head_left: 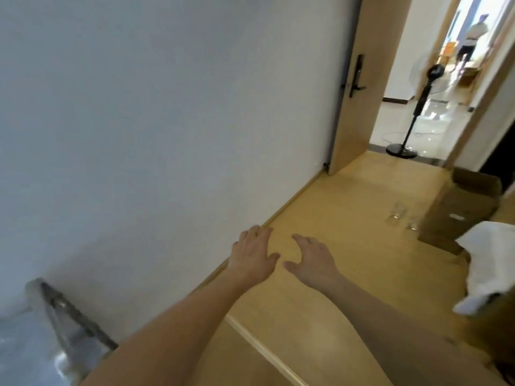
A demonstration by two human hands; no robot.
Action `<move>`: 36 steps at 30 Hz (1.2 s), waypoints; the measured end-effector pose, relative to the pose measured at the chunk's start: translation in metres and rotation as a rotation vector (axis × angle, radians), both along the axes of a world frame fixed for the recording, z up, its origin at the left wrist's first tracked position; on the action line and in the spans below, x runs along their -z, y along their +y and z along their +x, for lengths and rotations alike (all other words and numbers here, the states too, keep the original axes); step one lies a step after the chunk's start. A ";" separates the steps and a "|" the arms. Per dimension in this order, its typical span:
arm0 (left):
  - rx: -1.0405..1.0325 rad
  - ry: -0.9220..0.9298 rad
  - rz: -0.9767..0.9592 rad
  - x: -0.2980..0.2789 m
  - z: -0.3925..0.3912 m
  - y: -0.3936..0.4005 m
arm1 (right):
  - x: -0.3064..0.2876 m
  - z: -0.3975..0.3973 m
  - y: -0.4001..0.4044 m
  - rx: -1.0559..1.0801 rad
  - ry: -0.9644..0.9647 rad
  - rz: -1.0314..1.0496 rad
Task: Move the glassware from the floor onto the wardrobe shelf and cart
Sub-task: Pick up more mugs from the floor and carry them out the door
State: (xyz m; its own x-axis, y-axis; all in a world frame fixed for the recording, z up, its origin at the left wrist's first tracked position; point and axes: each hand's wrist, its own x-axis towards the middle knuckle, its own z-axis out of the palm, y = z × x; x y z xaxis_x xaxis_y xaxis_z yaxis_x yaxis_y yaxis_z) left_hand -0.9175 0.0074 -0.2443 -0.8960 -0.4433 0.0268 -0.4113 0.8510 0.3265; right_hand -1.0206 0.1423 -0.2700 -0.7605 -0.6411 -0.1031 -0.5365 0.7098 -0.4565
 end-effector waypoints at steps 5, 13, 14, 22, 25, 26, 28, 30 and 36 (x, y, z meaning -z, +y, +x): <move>0.201 -0.002 0.002 0.001 -0.109 0.084 | 0.005 -0.078 0.096 0.220 -0.031 0.063; 0.413 -0.080 0.009 0.018 -0.223 0.136 | 0.015 -0.161 0.161 0.445 -0.032 0.105; 0.435 -0.092 0.005 0.021 -0.238 0.135 | 0.018 -0.172 0.162 0.460 -0.035 0.109; 0.569 -0.157 0.025 0.030 -0.377 0.094 | 0.019 -0.269 0.141 0.652 -0.084 0.107; 0.619 -0.140 0.023 0.025 -0.428 0.074 | 0.013 -0.308 0.123 0.729 -0.095 0.084; 0.630 -0.138 0.025 0.025 -0.444 0.067 | 0.012 -0.319 0.117 0.751 -0.106 0.075; 0.651 -0.148 0.031 0.027 -0.472 0.055 | 0.015 -0.339 0.102 0.777 -0.135 0.054; 0.667 -0.165 0.043 0.032 -0.498 0.047 | 0.022 -0.357 0.089 0.790 -0.170 0.032; 0.624 -0.197 0.186 0.053 -0.579 0.040 | 0.041 -0.432 0.079 0.840 -0.244 0.032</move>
State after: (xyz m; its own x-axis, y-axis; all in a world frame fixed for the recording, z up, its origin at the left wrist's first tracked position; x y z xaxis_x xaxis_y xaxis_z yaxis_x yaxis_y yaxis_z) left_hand -1.4969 0.0470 -0.2978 -0.9658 0.1766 -0.1901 0.0713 0.8851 0.4600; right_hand -1.4521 0.2211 -0.3107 -0.9344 0.1270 -0.3329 0.2796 0.8406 -0.4639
